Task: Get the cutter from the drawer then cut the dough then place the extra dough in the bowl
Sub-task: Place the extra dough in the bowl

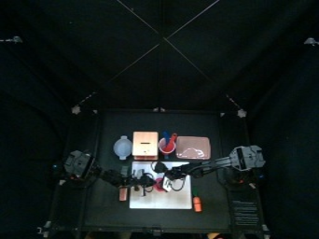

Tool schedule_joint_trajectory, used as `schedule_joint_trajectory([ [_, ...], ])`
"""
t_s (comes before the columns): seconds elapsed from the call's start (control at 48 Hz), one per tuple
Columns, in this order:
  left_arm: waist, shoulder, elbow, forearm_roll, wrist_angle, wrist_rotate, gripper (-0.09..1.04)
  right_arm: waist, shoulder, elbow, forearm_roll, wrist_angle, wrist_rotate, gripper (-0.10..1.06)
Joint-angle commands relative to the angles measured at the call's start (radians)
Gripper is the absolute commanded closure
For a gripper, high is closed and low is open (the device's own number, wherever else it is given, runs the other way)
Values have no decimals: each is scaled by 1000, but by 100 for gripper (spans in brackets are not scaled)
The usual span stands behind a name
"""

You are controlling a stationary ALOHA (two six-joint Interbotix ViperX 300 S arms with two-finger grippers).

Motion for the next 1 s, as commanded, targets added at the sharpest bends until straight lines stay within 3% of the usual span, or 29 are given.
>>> schedule_joint_trajectory([
  [0.021, 3, 0, -9, -3, -5, 2, 43, -5, -20, -54, -17, 72, 0, 28],
  [0.729, 2, 15, -9, -18, -18, 0, 43, -23, 67, -172, -43, 202, 3, 28],
  [1.0, 2, 15, -9, -18, -18, 0, 43, -23, 66, -173, -44, 210, 2, 41],
])
